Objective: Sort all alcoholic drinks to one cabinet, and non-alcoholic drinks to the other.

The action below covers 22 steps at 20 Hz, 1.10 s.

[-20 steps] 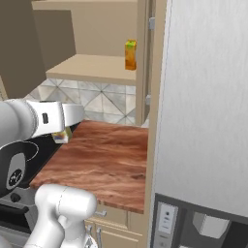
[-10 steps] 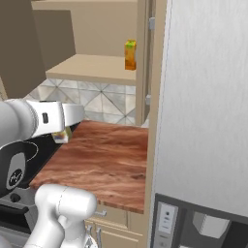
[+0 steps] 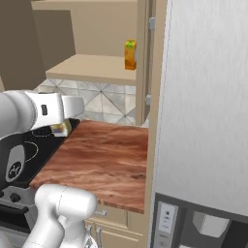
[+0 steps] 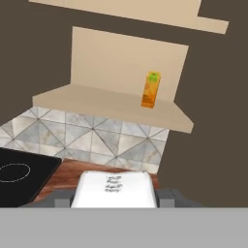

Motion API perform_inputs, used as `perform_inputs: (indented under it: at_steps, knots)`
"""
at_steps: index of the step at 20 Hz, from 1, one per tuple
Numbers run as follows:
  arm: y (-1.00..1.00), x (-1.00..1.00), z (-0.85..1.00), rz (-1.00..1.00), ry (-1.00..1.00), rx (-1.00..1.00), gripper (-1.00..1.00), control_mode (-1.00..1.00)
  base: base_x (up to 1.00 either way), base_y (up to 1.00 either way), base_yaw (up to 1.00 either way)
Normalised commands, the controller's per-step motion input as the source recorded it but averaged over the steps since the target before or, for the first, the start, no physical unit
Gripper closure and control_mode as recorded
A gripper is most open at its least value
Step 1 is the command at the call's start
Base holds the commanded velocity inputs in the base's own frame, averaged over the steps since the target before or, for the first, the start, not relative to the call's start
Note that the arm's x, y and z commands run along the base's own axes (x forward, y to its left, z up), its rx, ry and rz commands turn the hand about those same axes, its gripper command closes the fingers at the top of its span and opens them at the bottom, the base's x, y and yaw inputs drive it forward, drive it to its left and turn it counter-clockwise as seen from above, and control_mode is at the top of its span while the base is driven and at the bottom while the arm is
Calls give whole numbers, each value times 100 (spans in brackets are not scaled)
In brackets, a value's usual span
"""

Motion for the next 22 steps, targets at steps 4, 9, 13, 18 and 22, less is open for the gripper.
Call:
perform_inputs:
  at_steps: [4,9,13,18,22]
  knots:
    - [5,0,13,1,0,0,100,-100,0,0,0]
    - [5,0,7,1,-1,0,100,-100,0,0,0]
    - [5,0,5,2,-3,0,100,-100,0,0,0]
    - [8,3,6,1,-4,0,100,-100,0,0,0]
    - [10,5,9,1,-3,0,100,-100,0,0,0]
